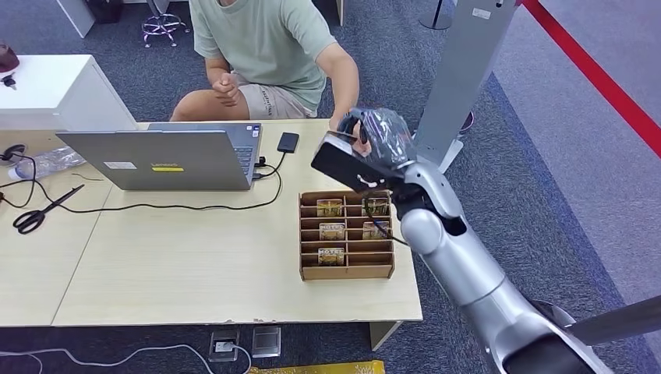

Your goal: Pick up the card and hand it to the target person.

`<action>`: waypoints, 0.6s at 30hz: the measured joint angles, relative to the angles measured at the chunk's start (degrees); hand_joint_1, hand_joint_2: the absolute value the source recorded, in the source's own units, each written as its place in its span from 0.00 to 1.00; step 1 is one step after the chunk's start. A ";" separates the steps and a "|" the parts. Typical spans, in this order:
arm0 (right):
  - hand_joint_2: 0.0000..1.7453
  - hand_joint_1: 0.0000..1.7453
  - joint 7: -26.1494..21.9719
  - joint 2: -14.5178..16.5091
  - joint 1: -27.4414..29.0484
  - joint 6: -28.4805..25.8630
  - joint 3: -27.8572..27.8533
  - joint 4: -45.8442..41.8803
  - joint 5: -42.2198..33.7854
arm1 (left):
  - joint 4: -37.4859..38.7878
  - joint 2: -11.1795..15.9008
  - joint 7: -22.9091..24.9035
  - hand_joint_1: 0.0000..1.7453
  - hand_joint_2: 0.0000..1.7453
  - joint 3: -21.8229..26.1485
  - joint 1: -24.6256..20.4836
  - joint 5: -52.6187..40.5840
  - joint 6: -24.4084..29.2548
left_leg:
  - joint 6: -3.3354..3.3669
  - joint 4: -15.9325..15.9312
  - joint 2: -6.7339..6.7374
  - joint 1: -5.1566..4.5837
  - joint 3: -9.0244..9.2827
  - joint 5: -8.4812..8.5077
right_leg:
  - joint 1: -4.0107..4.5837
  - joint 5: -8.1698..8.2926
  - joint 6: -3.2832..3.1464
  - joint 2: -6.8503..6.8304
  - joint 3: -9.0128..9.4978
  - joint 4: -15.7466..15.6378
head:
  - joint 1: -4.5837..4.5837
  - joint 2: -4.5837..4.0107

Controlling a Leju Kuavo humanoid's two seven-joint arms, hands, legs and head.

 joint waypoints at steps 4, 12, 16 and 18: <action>1.00 0.96 0.43 2.18 -7.83 -0.59 1.43 10.94 -0.76 | 0.00 0.01 0.69 0.00 0.00 -0.33 0.10 0.29 0.05 | -0.02 0.00 -0.02 0.00 -0.02 0.01 | 0.00 0.01 -0.01 -0.01 0.00 0.01 | -0.02 0.01; 1.00 0.96 0.72 4.83 -11.14 -1.79 3.37 22.82 -0.10 | 0.00 0.11 2.05 0.00 0.00 -0.60 0.48 1.11 0.25 | -0.01 0.00 -0.03 -0.01 -0.04 0.00 | 0.00 0.01 -0.01 0.00 -0.02 -0.03 | 0.11 0.01; 1.00 0.00 0.71 5.57 -11.28 -1.94 4.11 26.28 0.18 | 0.00 0.10 1.94 0.00 0.00 -0.68 0.55 1.11 0.15 | -0.01 0.00 -0.02 -0.01 -0.01 0.00 | 0.00 0.04 0.00 0.01 -0.02 -0.03 | 0.08 0.00; 1.00 0.00 0.67 5.83 -11.29 -1.96 4.33 27.44 0.39 | 0.00 0.09 1.59 0.00 0.00 -0.81 0.62 1.11 -0.22 | -0.01 0.01 -0.02 0.00 0.00 0.01 | 0.00 0.06 -0.01 0.01 -0.02 -0.03 | 0.05 0.01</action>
